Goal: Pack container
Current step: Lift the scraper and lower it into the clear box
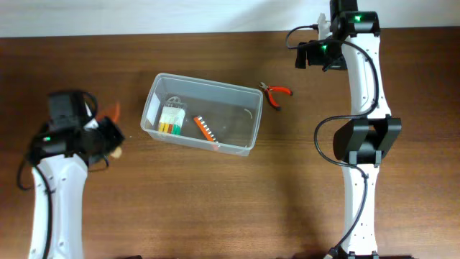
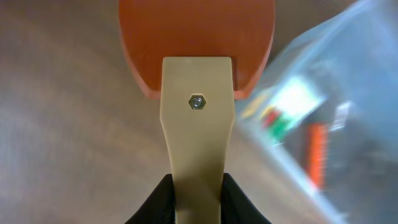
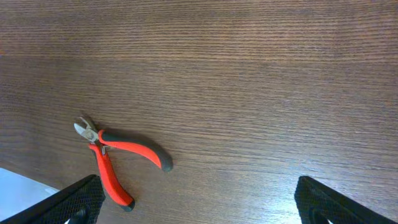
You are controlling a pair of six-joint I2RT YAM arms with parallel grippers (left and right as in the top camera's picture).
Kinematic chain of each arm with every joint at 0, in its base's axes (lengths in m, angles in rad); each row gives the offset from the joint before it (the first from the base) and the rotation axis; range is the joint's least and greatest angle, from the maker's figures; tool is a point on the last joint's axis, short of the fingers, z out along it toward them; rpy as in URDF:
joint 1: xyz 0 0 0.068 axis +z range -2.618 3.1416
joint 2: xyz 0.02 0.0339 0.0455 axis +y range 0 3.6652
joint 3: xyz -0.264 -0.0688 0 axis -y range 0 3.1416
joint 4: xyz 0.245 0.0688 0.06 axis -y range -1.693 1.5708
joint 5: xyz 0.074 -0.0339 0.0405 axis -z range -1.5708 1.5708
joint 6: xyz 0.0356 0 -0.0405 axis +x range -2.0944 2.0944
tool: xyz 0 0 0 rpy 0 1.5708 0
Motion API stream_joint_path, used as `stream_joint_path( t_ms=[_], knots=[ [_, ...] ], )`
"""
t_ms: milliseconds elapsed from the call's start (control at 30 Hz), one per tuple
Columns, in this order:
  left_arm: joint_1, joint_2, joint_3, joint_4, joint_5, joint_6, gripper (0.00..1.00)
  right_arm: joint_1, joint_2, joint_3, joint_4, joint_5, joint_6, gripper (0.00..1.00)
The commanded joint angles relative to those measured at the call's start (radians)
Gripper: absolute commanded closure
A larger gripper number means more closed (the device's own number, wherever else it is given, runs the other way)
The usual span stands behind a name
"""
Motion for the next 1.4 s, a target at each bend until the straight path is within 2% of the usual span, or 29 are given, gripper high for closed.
stream_joint_path(
  t_ms=[0,233,567,833,1267,1367],
  knots=[
    [-0.023,-0.037,0.114,0.004,0.059,0.037,0.97,0.002,-0.005,0.02,0.0,-0.008,-0.003,0.01],
    [-0.166,-0.037,0.225,0.016,0.071,0.037,0.97,0.002,-0.005,0.02,0.0,-0.008,-0.003,0.01],
    [-0.428,0.002,0.23,0.034,0.073,0.058,0.98,0.002,-0.005,0.02,0.0,-0.008,-0.003,0.01],
    [-0.529,0.111,0.23,-0.037,0.07,0.383,0.98,0.002,-0.005,0.02,0.0,-0.008,-0.003,0.01],
    [-0.529,0.263,0.23,0.111,-0.076,0.9,0.98,0.002,-0.005,0.02,0.0,-0.008,-0.003,0.01],
    [-0.529,0.299,0.23,0.114,-0.076,0.97,0.98,0.002,-0.005,0.02,0.0,-0.008,-0.003,0.01]
  ],
)
